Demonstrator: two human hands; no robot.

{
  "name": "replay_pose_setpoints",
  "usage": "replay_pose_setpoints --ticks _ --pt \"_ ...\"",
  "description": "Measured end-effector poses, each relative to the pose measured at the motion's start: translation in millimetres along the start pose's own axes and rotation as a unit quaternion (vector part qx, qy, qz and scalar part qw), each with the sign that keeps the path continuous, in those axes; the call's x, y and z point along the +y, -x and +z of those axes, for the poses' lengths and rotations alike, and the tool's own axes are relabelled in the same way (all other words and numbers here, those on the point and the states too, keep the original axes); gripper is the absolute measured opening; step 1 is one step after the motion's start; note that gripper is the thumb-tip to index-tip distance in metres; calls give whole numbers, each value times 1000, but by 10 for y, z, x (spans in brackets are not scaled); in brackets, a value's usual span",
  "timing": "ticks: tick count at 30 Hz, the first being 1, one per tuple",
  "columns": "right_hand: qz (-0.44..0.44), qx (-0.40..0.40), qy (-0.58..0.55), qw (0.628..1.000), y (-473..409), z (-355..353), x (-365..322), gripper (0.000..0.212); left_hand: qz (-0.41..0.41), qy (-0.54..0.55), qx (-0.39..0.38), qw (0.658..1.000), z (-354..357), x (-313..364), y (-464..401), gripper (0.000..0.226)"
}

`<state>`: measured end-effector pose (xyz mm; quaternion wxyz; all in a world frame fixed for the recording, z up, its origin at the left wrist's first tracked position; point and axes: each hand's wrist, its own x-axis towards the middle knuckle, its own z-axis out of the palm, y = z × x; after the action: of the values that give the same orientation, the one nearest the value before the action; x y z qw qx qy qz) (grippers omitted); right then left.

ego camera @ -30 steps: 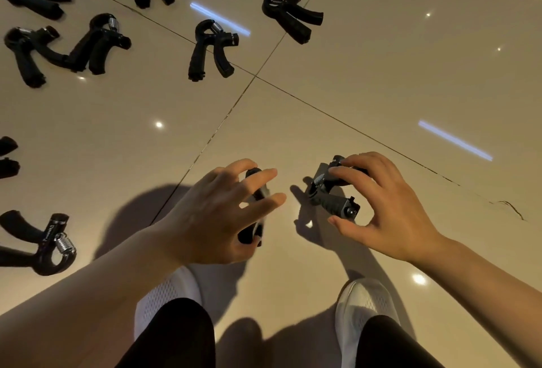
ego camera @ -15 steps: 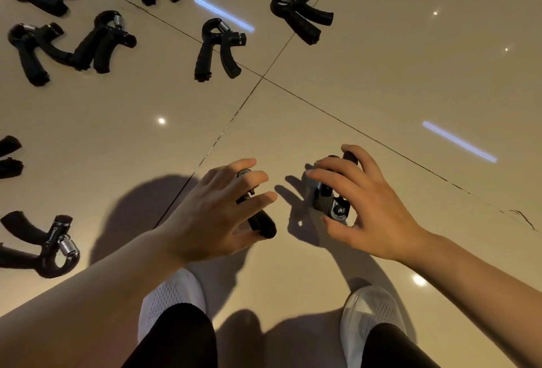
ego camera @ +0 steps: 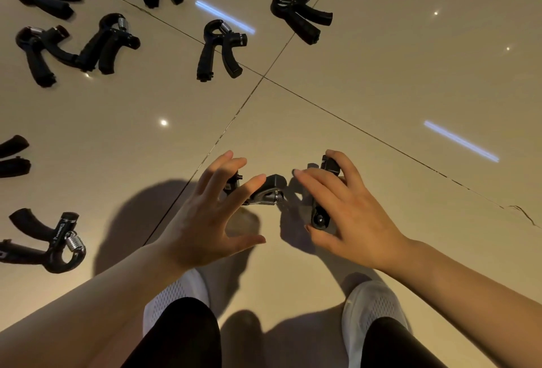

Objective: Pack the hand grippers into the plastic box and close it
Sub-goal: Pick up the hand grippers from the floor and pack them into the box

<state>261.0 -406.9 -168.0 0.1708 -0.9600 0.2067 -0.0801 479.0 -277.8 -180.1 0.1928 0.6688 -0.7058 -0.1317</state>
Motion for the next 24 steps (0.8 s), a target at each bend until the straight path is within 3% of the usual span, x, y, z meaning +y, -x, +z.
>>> replay_pose_setpoints --ticks 6,10,15,20,24 --pt "-36 -59 -25 997 -58 33 -30 77 -9 44 35 998 81 24 145 83" --pt "-54 -102 -39 993 -116 26 -89 79 -88 97 90 987 134 100 91 86" --pt "-93 -148 -12 985 -146 16 -118 82 -92 58 128 986 99 111 -62 82" --pt "-94 -111 -11 989 -81 21 -118 72 -81 42 110 990 122 138 -12 77" --pt "-115 -94 44 988 -3 -36 -44 76 -36 38 76 996 70 176 60 68"
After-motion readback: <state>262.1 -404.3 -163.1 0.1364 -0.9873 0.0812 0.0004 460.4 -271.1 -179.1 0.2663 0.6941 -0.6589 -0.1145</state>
